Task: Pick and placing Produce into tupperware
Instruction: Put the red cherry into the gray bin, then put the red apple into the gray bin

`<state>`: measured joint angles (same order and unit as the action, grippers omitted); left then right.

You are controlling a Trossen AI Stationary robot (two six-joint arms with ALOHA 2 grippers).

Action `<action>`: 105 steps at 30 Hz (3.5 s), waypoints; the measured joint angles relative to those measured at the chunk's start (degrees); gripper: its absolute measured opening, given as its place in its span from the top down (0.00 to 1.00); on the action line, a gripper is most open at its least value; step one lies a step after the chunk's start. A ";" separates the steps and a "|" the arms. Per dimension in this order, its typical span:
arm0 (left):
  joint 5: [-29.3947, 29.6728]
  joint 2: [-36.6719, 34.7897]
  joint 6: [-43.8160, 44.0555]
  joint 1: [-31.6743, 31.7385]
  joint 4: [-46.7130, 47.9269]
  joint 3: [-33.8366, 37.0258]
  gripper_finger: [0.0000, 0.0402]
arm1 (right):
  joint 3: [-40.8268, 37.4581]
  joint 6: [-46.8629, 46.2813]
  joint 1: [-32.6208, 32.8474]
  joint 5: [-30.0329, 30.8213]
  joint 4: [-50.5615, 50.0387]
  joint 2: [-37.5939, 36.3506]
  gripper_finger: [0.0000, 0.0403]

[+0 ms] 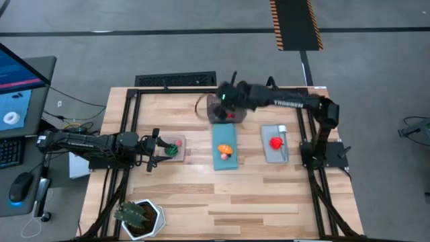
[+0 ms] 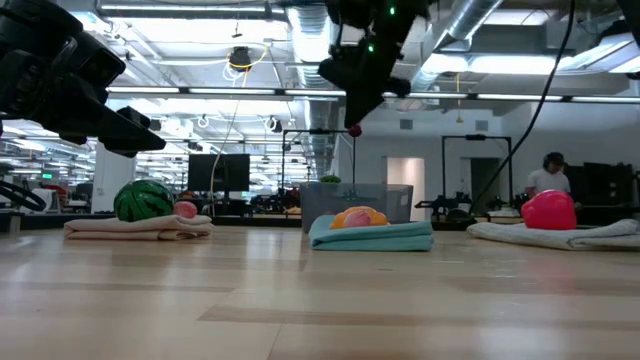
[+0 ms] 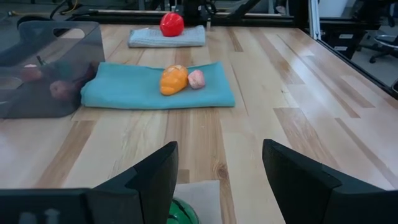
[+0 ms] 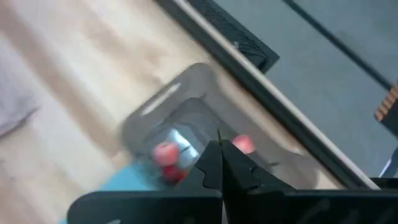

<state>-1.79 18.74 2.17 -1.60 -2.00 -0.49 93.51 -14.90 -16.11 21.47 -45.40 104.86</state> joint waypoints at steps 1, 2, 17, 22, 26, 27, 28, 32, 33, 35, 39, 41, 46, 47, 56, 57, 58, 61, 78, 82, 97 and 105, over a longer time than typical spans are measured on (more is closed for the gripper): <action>0.12 0.00 0.05 0.00 0.02 0.02 0.44 | 0.00 0.82 -1.77 -1.23 -0.14 0.02 0.97; 0.16 0.00 0.39 0.01 0.03 0.01 0.44 | 0.00 1.71 -3.49 -2.42 -0.82 0.02 0.97; 0.76 0.00 0.06 0.01 0.14 0.01 0.44 | -0.04 1.42 -14.97 -28.28 -0.70 0.44 0.96; 0.76 0.00 0.40 0.01 0.13 0.00 0.44 | -0.04 1.38 -14.02 -29.32 -0.18 1.29 0.98; 0.76 0.00 0.46 -0.01 0.11 0.00 0.44 | 0.13 0.41 -13.33 -30.63 -0.07 1.90 0.96; 0.76 0.00 0.46 0.01 0.13 0.00 0.44 | 0.09 0.35 -13.29 -31.56 -0.31 2.30 0.95; 0.76 0.00 0.49 -0.01 0.11 0.00 0.44 | -0.12 0.35 -13.30 -31.83 -1.22 2.49 0.95; 0.75 0.00 0.47 0.01 0.11 0.01 0.44 | 0.04 0.37 -13.27 -31.70 -0.43 2.27 0.97; 0.76 0.00 0.49 -0.01 0.14 0.02 0.44 | 0.04 0.35 -13.25 -31.69 -0.59 2.26 0.97; 0.75 0.00 0.48 0.00 0.11 0.00 0.44 | -0.04 0.33 -13.25 -31.67 -0.87 2.32 0.96; 0.76 0.00 0.49 0.01 0.11 0.00 0.44 | -0.04 -0.11 -13.27 -31.61 -1.00 2.30 0.89; 0.73 0.00 0.47 -0.01 0.11 0.00 0.44 | -0.04 -0.11 -13.27 -31.55 -0.94 2.30 0.87; 0.73 0.00 0.47 -0.01 0.11 0.01 0.44 | -0.04 -0.06 -12.77 -31.54 -1.08 2.30 0.86; 0.73 0.00 0.50 -0.01 0.11 0.00 0.44 | -0.04 0.57 -12.67 -31.71 -1.55 2.31 0.85; 0.76 0.00 0.50 -0.01 0.11 0.00 0.44 | -0.04 3.86 -9.26 -31.20 -15.55 2.31 0.85; 0.74 0.00 0.51 0.00 0.11 0.00 0.44 | -0.04 3.43 -8.37 -30.88 -17.17 2.29 0.85; 0.73 0.00 0.49 0.01 0.11 0.01 0.44 | -0.04 3.39 -7.45 -30.16 -19.09 2.13 0.85; 0.73 0.00 0.51 0.01 0.11 0.01 0.44 | -0.03 2.19 -4.08 -27.04 -24.66 1.73 0.85; 0.73 0.00 0.49 0.01 0.11 0.02 0.44 | -3.25 -15.45 12.05 -14.67 -44.92 1.75 0.30; 0.73 0.00 0.49 -0.01 0.11 0.02 0.44 | -7.56 -16.59 14.06 -13.67 -44.13 1.75 0.17; 0.73 0.00 0.49 -0.01 0.11 0.00 0.44 | -21.35 -20.35 23.57 -14.81 -38.03 -4.73 0.07; 0.92 0.00 0.49 -0.01 0.14 0.00 0.44 | -27.25 -27.04 31.46 -12.29 -21.39 -22.62 0.09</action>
<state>-0.87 18.74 2.66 -1.61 -1.87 -0.49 66.26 -41.94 15.35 9.18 -66.79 82.23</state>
